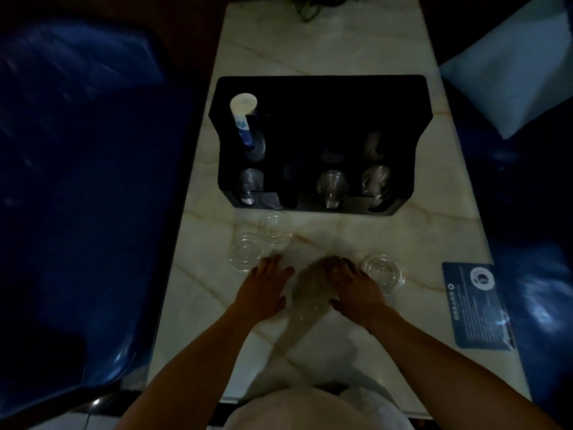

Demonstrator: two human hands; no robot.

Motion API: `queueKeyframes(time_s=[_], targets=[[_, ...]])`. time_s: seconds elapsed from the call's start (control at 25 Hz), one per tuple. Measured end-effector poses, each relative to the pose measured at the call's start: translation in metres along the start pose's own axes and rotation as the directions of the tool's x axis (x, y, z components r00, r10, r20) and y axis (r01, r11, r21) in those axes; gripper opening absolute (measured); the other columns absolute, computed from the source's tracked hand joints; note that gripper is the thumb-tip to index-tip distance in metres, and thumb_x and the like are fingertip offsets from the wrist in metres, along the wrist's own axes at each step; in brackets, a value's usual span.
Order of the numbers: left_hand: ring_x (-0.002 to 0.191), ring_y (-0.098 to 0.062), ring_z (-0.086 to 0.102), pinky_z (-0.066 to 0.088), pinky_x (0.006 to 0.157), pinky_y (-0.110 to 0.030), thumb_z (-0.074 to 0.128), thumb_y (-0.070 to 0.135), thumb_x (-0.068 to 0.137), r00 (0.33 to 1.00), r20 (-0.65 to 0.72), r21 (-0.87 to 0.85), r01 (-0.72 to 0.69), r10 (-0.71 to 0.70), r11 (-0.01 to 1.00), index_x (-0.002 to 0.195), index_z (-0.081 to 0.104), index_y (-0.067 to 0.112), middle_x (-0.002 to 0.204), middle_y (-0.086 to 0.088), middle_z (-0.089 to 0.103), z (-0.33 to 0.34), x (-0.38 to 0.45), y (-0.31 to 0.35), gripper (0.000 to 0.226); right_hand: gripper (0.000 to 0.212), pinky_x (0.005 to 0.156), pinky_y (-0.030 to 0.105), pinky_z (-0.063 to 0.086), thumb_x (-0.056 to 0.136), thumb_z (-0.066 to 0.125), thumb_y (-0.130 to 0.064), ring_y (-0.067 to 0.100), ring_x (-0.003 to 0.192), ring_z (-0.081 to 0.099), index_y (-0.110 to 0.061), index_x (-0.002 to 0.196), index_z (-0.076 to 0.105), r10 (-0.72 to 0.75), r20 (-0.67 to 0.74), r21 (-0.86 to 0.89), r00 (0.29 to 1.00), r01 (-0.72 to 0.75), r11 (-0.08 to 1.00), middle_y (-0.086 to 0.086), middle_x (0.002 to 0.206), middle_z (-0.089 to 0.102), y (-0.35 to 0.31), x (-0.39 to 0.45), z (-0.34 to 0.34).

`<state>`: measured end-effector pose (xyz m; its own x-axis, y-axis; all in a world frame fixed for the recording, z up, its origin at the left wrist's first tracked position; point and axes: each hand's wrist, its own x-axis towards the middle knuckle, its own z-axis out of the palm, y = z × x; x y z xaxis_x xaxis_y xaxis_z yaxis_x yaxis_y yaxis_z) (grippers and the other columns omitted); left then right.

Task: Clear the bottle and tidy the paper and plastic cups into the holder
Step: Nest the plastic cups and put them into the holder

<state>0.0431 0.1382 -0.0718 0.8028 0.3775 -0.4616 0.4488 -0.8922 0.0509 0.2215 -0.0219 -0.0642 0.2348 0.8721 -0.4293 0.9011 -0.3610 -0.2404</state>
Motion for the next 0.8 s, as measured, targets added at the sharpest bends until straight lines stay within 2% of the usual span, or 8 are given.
queueKeyframes(time_s=[0.12, 0.36, 0.52, 0.64, 0.8], targets=[[0.142, -0.037, 0.021, 0.037, 0.106, -0.047, 0.055, 0.053, 0.084, 1.0, -0.017, -0.037, 0.003, -0.004, 0.999, 0.146, 0.025, 0.032, 0.157, -0.014, 0.019, -0.001, 0.0, 0.005, 0.072, 0.073, 0.109, 0.039, 0.036, 0.085, 0.062, -0.04, 0.03, 0.144, 0.021, -0.024, 0.148, 0.03, -0.015, -0.021, 0.013, 1.0, 0.015, 1.0, 0.007, 0.157, 0.024, -0.001, -0.003, -0.003], [0.143, -0.034, 0.023, 0.03, 0.112, -0.049, 0.049, 0.061, 0.082, 0.997, -0.035, -0.116, 0.063, -0.068, 0.991, 0.148, 0.028, 0.033, 0.158, -0.009, 0.022, 0.004, -0.008, 0.013, 0.075, 0.076, 0.106, 0.039, 0.04, 0.082, 0.065, -0.046, 0.028, 0.139, 0.03, -0.024, 0.147, 0.032, -0.012, -0.043, 0.079, 0.999, 0.015, 0.997, 0.005, 0.154, 0.029, 0.0, -0.008, -0.002], [0.139, -0.036, 0.033, 0.037, 0.108, -0.052, 0.048, 0.063, 0.075, 0.985, -0.146, -0.303, 0.048, -0.096, 0.952, 0.142, 0.044, 0.025, 0.151, -0.01, 0.036, -0.001, -0.015, 0.006, 0.078, 0.08, 0.103, 0.036, 0.042, 0.076, 0.069, -0.047, 0.027, 0.137, 0.035, -0.023, 0.145, 0.037, 0.092, -0.163, 0.218, 0.982, -0.055, 0.974, 0.004, 0.152, 0.034, 0.003, -0.014, -0.005], [0.136, -0.033, 0.037, 0.044, 0.103, -0.049, 0.061, 0.056, 0.075, 0.957, -0.219, -0.419, 0.085, -0.191, 0.904, 0.141, 0.045, 0.022, 0.148, -0.01, 0.04, -0.005, -0.017, -0.007, 0.076, 0.082, 0.107, 0.038, 0.038, 0.076, 0.069, -0.05, 0.027, 0.139, 0.032, -0.028, 0.147, 0.036, 0.179, -0.196, 0.263, 0.964, -0.124, 0.957, 0.002, 0.155, 0.029, 0.013, -0.019, -0.01], [0.127, -0.034, 0.045, 0.048, 0.096, -0.046, 0.075, 0.047, 0.073, 0.885, -0.26, -0.46, 0.239, -0.387, 0.855, 0.139, 0.046, 0.017, 0.142, -0.014, 0.044, -0.011, -0.013, -0.027, 0.079, 0.082, 0.107, 0.048, 0.038, 0.074, 0.075, -0.046, 0.033, 0.136, 0.036, -0.027, 0.146, 0.039, 0.309, -0.269, 0.306, 0.912, -0.223, 0.925, 0.008, 0.152, 0.036, 0.029, -0.023, -0.014]])
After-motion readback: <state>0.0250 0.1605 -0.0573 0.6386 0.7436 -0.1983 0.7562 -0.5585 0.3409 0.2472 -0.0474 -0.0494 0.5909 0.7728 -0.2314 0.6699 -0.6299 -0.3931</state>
